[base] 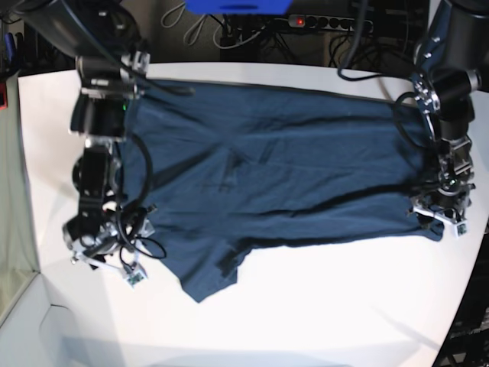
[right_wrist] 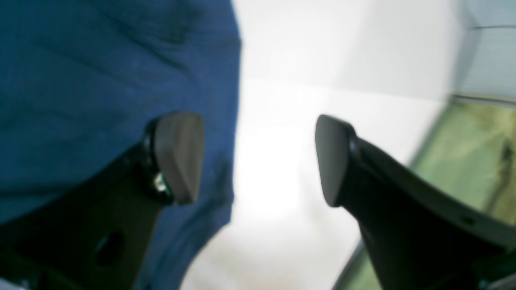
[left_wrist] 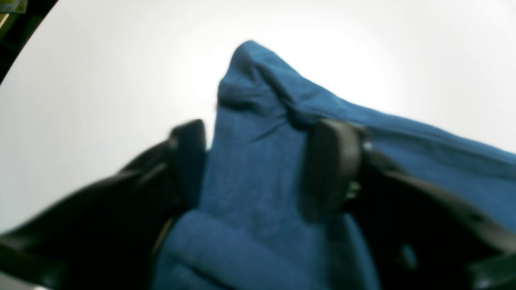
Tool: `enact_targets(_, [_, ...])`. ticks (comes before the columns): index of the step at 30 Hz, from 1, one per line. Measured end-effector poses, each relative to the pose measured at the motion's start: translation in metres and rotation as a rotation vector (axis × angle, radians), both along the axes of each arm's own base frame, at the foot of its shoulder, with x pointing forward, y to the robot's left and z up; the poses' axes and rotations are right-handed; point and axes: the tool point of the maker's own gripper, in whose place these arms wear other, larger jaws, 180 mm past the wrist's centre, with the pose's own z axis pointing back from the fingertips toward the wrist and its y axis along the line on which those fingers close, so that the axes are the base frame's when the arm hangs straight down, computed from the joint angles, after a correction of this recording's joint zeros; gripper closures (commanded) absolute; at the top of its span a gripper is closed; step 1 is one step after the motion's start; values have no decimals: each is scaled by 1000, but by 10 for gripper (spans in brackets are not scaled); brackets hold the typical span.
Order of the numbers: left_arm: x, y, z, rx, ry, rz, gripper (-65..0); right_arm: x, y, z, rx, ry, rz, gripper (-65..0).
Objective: Layout the t-shirt on the table in an organized manner, then fold the t-shirt properly
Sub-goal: 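Grasp the shirt's long side edge with both grippers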
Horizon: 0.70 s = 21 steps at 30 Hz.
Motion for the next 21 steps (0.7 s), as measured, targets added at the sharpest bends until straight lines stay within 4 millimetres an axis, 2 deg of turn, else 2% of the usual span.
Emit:
enact_targets(5, [-1, 2, 0, -4, 3, 10, 0, 20, 24, -23, 107, 23, 55, -439])
enact_targets(10, [1, -1, 1, -10, -3, 10, 0, 37, 49, -32, 219, -18, 106, -444])
enact_targets(15, [8, -8, 9, 1, 8, -19, 0, 35, 67, -55, 313, -6, 132, -444])
enact_targets(18, [11, -16, 10, -3, 0, -31, 0, 44, 70, -53, 348, -22, 139, -444])
enact_targets(21, [9, -16, 9, -5, 12, -35, 0, 52, 60, -46, 356, -56, 125, -444])
